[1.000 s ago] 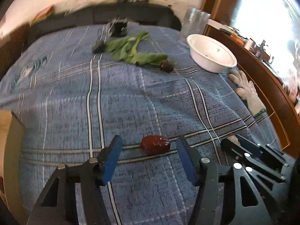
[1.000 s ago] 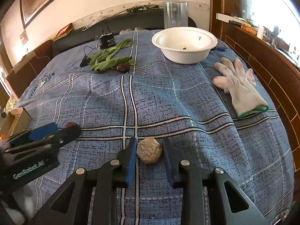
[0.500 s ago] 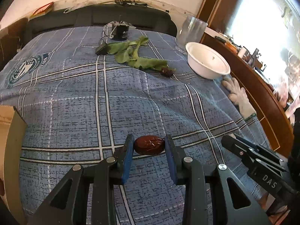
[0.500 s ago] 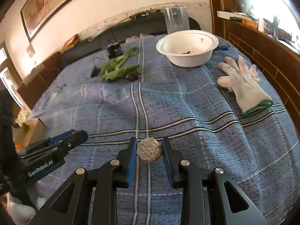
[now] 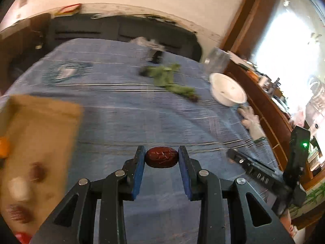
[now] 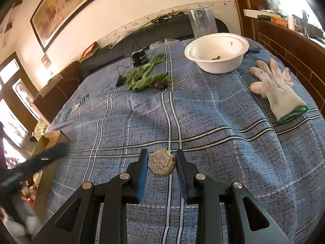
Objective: Organize fruits
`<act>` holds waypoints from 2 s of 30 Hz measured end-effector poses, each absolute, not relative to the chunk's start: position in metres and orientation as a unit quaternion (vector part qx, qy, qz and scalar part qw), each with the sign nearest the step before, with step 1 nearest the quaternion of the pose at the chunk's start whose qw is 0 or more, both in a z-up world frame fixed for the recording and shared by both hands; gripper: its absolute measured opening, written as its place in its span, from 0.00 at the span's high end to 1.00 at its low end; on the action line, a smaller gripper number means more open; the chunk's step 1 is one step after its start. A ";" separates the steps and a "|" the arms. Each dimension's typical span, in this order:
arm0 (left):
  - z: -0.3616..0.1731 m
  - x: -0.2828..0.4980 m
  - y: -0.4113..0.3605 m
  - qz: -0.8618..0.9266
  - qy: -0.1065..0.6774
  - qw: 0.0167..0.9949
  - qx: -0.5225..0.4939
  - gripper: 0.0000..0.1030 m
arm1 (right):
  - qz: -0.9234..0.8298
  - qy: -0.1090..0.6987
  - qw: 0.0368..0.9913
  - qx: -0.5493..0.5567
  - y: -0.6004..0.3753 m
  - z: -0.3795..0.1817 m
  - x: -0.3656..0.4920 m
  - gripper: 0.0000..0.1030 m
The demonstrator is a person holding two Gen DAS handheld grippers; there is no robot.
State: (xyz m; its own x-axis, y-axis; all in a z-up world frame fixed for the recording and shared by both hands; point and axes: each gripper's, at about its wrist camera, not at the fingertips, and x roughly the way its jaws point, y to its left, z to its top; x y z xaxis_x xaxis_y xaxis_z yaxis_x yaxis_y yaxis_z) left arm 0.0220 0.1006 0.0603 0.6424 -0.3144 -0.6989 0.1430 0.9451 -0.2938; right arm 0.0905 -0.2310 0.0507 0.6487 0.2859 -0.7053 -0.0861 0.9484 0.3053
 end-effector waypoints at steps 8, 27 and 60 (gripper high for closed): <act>0.063 0.025 0.231 0.010 0.448 0.887 -0.113 0.69 | 0.178 0.412 0.891 0.072 -0.147 0.071 0.071 0.71; 0.034 0.072 0.273 0.040 0.491 0.865 -0.097 0.69 | 0.337 0.428 0.835 -0.082 0.077 0.058 0.032 0.70; 0.142 -0.112 0.233 0.170 0.260 0.947 -0.075 0.00 | 0.248 0.377 0.892 -0.014 -0.012 0.095 -0.033 0.32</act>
